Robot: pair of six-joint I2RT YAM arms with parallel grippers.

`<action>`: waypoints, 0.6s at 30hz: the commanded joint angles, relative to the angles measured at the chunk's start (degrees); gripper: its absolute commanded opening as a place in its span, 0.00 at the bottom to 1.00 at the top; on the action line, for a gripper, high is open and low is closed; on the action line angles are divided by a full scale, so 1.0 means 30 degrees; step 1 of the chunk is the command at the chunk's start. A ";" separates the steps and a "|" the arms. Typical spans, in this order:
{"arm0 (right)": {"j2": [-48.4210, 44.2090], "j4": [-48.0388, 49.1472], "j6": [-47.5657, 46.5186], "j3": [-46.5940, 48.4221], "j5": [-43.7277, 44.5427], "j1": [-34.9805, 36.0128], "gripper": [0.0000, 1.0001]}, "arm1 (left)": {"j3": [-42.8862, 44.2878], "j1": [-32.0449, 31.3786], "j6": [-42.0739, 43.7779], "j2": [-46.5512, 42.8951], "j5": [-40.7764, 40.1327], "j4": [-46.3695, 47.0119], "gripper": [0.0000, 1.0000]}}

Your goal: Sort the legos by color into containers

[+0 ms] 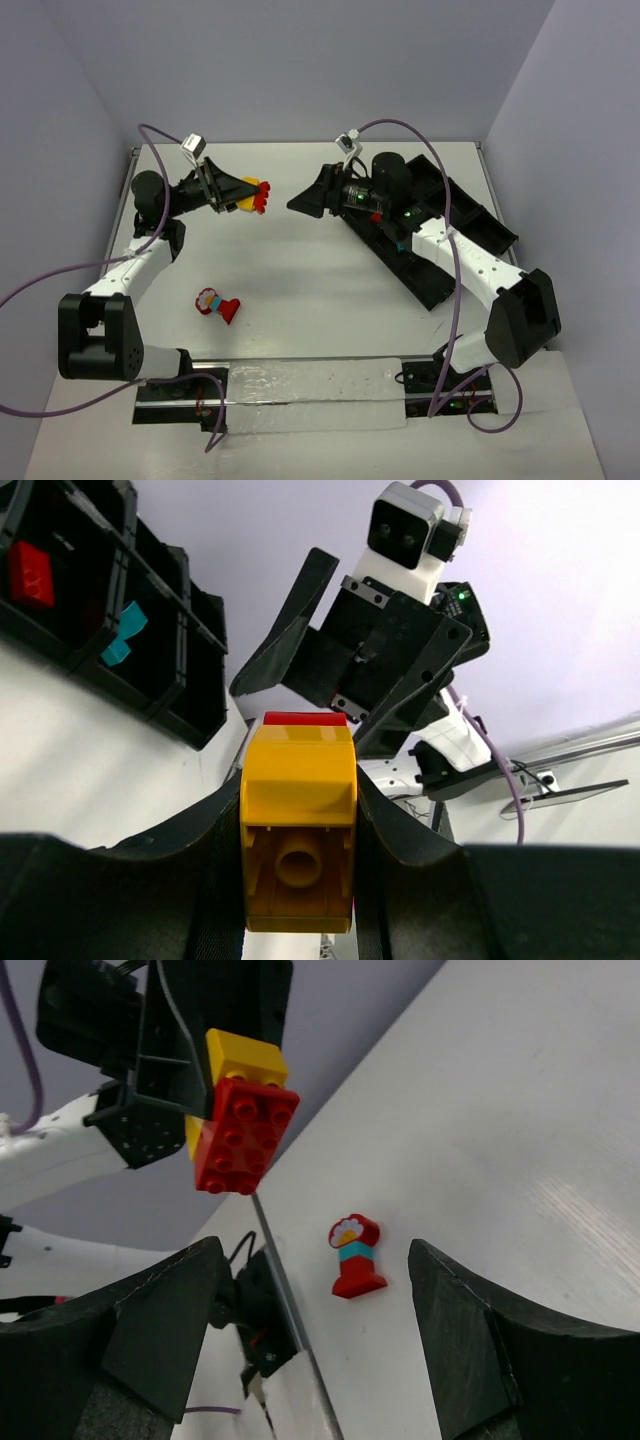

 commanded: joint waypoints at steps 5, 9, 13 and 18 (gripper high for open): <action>0.1138 0.3839 0.2274 0.0754 -0.1726 0.1268 0.84 | 0.0674 -0.0267 -0.0661 0.0155 0.0373 0.1672 0.00; 0.1920 0.4529 0.2655 0.1368 -0.1831 0.1712 0.84 | 0.0851 -0.0298 -0.0297 0.0309 0.0410 0.1138 0.00; 0.2677 0.4630 0.2900 0.2030 -0.1722 0.2015 0.84 | 0.0793 -0.0291 0.0285 0.0205 0.0328 0.0434 0.00; 0.3172 0.5821 0.3796 0.2042 -0.1974 0.2065 0.80 | 0.0603 -0.0298 0.0545 0.0243 0.0343 0.0213 0.00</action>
